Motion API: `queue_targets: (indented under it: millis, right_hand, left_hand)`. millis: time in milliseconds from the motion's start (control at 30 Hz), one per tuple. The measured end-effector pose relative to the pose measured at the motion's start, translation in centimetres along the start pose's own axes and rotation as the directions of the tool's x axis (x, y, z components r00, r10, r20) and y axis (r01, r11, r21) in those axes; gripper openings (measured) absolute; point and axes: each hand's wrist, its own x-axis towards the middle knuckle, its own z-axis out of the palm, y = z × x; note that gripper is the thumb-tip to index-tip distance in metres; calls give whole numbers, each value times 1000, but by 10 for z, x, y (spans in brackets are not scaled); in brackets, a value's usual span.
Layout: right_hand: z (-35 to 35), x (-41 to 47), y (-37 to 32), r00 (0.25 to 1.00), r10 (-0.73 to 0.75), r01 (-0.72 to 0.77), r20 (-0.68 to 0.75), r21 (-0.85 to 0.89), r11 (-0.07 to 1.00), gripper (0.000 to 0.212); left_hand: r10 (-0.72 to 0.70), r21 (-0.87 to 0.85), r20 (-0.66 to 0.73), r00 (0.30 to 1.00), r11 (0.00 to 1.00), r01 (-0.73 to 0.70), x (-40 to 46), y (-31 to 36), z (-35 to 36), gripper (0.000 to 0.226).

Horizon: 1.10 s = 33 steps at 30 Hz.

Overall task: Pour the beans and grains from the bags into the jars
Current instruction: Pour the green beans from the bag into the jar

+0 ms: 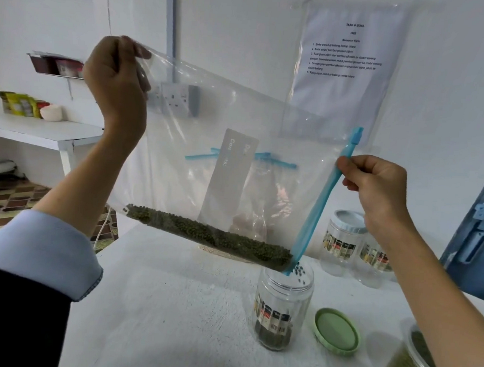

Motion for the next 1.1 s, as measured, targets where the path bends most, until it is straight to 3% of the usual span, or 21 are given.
queue_targets:
  millis: [1100]
  right_hand:
    - [18, 7, -13, 996, -40, 40, 84, 3, 999, 21]
  left_hand:
    - [-4, 11, -18, 1000, 1000, 4, 8, -9, -18, 25]
